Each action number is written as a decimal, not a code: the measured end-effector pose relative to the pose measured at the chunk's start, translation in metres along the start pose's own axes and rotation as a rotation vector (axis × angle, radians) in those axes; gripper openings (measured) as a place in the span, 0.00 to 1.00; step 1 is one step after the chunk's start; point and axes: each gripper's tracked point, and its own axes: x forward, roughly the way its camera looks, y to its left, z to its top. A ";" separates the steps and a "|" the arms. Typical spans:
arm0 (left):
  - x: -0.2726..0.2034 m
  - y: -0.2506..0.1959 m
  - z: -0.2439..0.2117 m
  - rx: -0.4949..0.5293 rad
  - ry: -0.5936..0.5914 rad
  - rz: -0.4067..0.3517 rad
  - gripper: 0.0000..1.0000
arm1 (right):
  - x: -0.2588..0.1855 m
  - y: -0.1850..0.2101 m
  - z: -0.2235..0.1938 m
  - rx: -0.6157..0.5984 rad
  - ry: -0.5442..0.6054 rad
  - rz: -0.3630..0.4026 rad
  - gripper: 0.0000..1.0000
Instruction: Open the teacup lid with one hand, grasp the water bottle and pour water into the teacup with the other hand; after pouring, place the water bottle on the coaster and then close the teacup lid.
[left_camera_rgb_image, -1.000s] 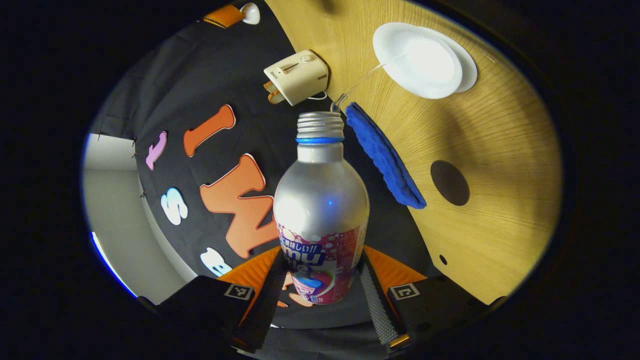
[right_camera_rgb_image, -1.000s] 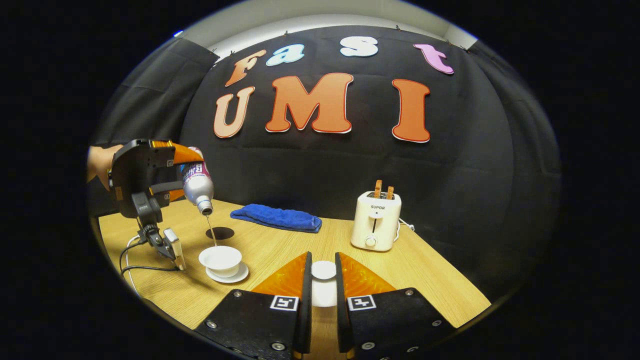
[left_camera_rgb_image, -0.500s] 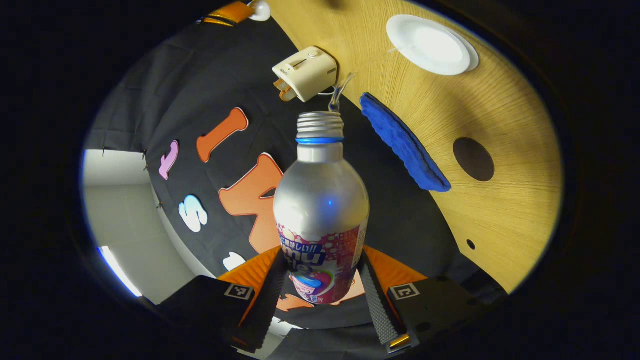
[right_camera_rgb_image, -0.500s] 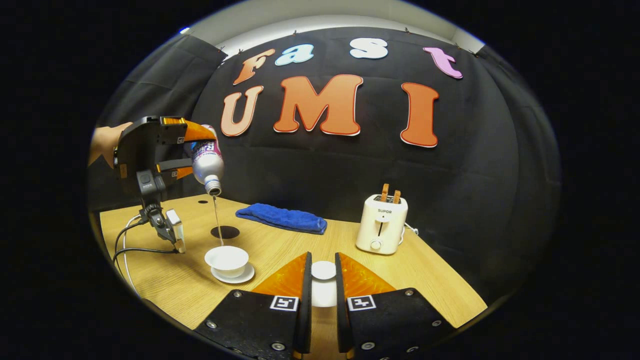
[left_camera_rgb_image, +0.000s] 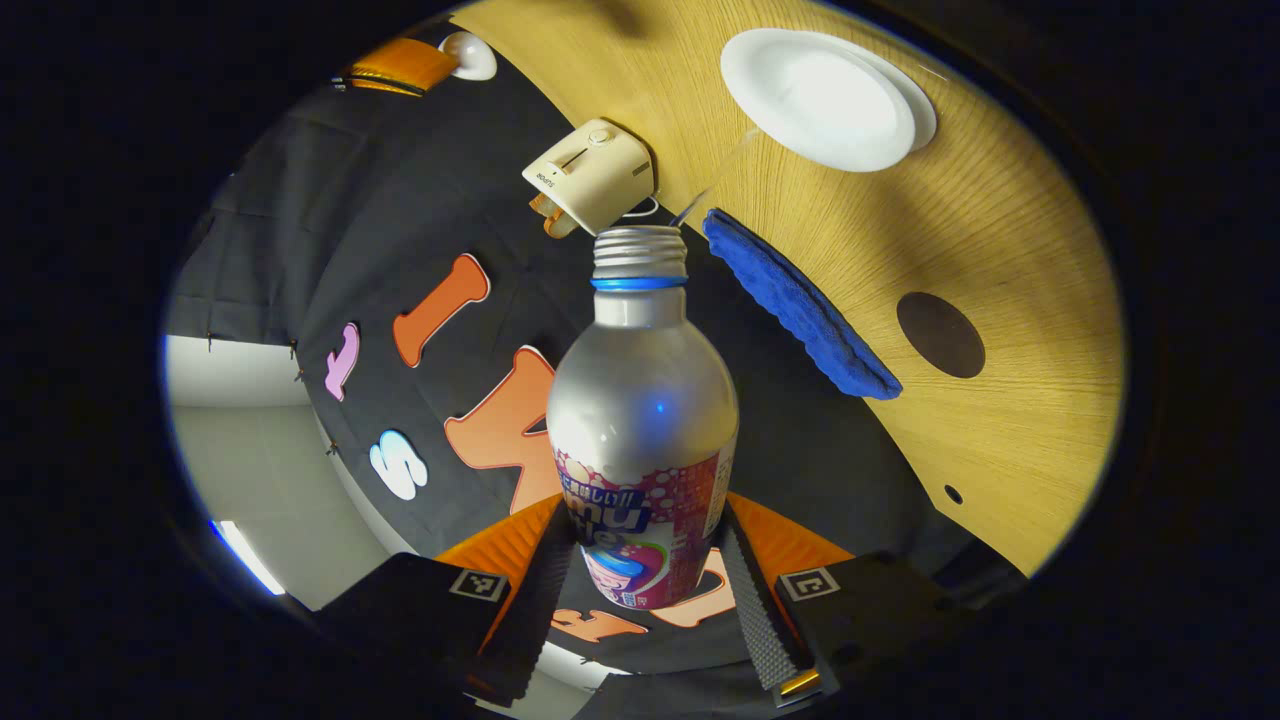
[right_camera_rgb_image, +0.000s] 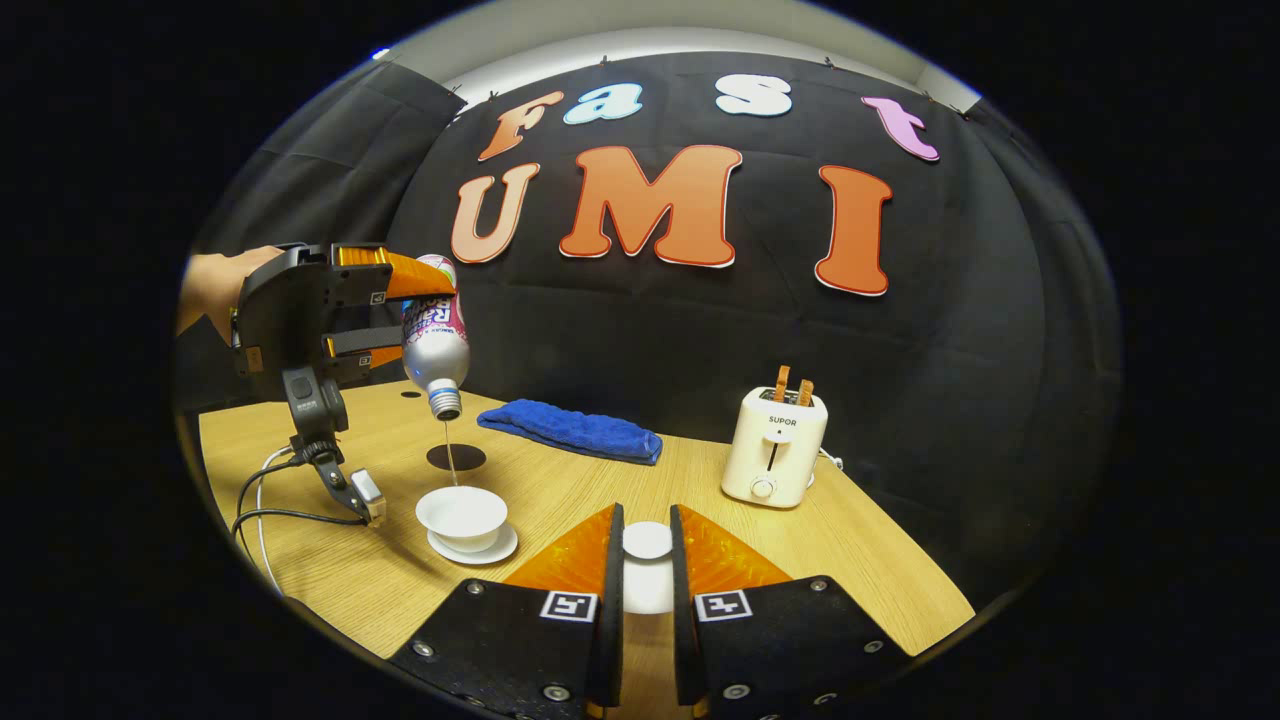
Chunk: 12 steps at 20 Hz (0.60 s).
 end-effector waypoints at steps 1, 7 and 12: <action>0.001 -0.001 0.002 0.002 -0.004 0.002 0.81 | 0.001 0.001 0.000 -0.001 0.002 0.000 0.22; 0.002 -0.015 0.000 -0.021 -0.008 -0.008 0.81 | 0.003 0.012 0.003 0.000 0.001 0.010 0.22; -0.003 -0.006 -0.006 -0.065 0.004 0.043 0.83 | 0.007 0.022 0.008 0.007 -0.003 0.016 0.22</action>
